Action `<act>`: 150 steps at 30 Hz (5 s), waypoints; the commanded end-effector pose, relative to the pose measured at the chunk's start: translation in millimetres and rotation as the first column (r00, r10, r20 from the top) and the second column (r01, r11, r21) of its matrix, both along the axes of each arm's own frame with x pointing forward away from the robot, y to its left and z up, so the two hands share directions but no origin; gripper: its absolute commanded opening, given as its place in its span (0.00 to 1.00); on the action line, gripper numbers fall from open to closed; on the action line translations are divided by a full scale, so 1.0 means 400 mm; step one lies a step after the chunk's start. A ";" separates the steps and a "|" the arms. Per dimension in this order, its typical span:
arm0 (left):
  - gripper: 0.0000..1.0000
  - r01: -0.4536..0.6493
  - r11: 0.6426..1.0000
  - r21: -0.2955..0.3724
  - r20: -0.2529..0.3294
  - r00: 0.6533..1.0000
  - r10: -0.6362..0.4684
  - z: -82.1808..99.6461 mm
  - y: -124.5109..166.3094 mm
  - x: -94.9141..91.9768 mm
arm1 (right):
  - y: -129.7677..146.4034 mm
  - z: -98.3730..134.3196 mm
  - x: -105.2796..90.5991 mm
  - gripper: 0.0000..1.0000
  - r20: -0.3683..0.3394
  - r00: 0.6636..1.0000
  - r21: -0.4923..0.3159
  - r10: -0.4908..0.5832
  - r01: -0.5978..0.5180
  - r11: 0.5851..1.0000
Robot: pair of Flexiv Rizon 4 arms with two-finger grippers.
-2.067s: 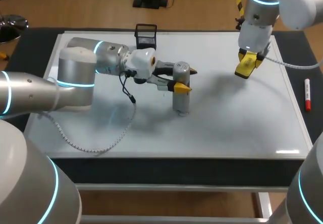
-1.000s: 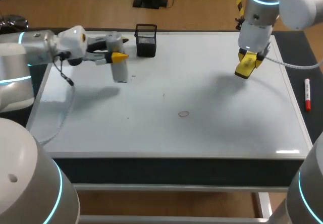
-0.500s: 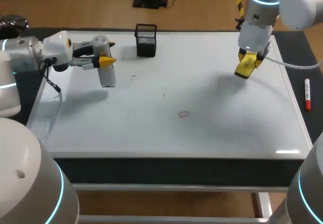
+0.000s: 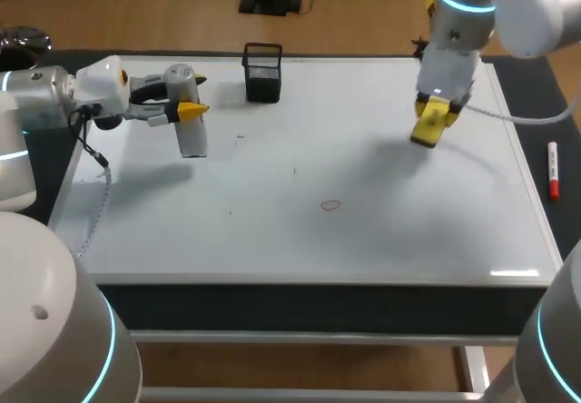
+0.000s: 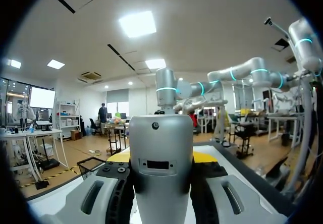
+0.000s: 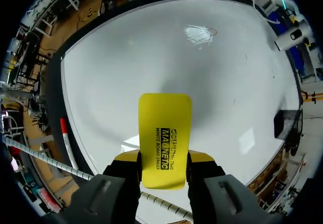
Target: Pick up the inspection probe, press it on each red-marked spot on the whiteboard one by one, put down the probe, pick up the eraser, and wipe off all the red marks.
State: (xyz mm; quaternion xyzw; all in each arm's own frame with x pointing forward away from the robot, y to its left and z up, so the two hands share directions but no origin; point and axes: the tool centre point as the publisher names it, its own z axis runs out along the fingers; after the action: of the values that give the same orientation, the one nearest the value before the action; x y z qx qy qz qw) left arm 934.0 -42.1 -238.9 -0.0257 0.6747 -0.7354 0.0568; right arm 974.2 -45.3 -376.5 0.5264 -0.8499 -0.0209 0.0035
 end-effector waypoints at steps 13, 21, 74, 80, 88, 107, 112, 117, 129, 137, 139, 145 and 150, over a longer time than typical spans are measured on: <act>0.00 -0.002 1.000 0.001 0.001 1.000 0.002 0.004 0.000 -0.001 | 0.375 -0.026 -0.252 0.00 0.020 0.930 -0.097 0.367 -0.364 0.926; 0.00 -0.002 1.000 0.001 0.001 1.000 0.002 0.004 0.000 -0.001 | 0.481 -0.033 -0.312 0.00 0.047 0.890 -0.128 0.453 -0.445 0.887; 0.00 -0.002 1.000 0.001 0.001 1.000 0.002 0.004 0.000 -0.001 | 0.408 -0.161 -0.319 0.00 0.004 0.910 -0.102 0.414 -0.411 0.906; 0.00 -0.002 1.000 0.001 0.001 1.000 0.002 0.004 0.000 -0.001 | 0.374 -0.162 -0.322 0.00 0.003 0.920 -0.113 0.392 -0.389 0.914; 0.00 -0.002 1.000 0.001 0.001 1.000 0.002 0.004 0.000 -0.001 | 0.353 -0.149 -0.322 0.00 0.009 0.928 -0.119 0.373 -0.369 0.922; 0.00 -0.002 1.000 0.001 0.001 1.000 0.002 0.004 0.000 -0.001 | 0.222 0.047 -0.147 0.00 -0.017 0.945 -0.064 0.326 -0.327 0.943; 0.00 -0.002 1.000 0.001 0.001 1.000 0.002 0.004 0.000 -0.001 | 0.219 0.065 -0.137 0.00 -0.018 0.947 -0.053 0.321 -0.321 0.946; 0.00 -0.002 1.000 0.001 0.001 1.000 0.002 0.004 0.000 -0.001 | 0.219 0.065 -0.137 0.00 -0.018 0.947 -0.053 0.321 -0.321 0.946; 0.00 -0.002 1.000 0.001 0.001 1.000 0.002 0.004 0.000 -0.001 | 0.218 0.056 -0.108 0.00 -0.019 0.949 -0.068 0.316 -0.317 0.946; 0.00 -0.002 1.000 0.001 0.001 1.000 0.002 0.004 0.000 -0.001 | 0.215 0.045 0.089 0.00 0.027 0.948 -0.041 0.318 -0.316 0.948; 0.00 -0.002 1.000 0.001 0.001 1.000 0.002 0.004 0.000 -0.001 | 0.217 0.038 0.138 0.00 0.033 0.946 -0.006 0.322 -0.322 0.947; 0.00 -0.002 1.000 0.001 0.001 1.000 0.002 0.004 0.000 -0.001 | 0.230 0.019 0.261 0.00 0.019 0.936 -0.007 0.351 -0.351 0.936; 0.00 -0.002 1.000 0.001 0.001 1.000 0.002 0.004 0.000 -0.001 | 0.248 0.004 0.326 0.00 -0.001 0.916 -0.042 0.401 -0.401 0.915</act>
State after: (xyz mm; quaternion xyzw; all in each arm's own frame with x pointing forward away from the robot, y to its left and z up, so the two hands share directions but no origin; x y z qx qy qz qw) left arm 934.0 -42.1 -238.8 -0.0257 0.6748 -0.7354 0.0568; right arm 1066.1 45.8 -370.3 0.6863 -0.7270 0.0110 -0.0208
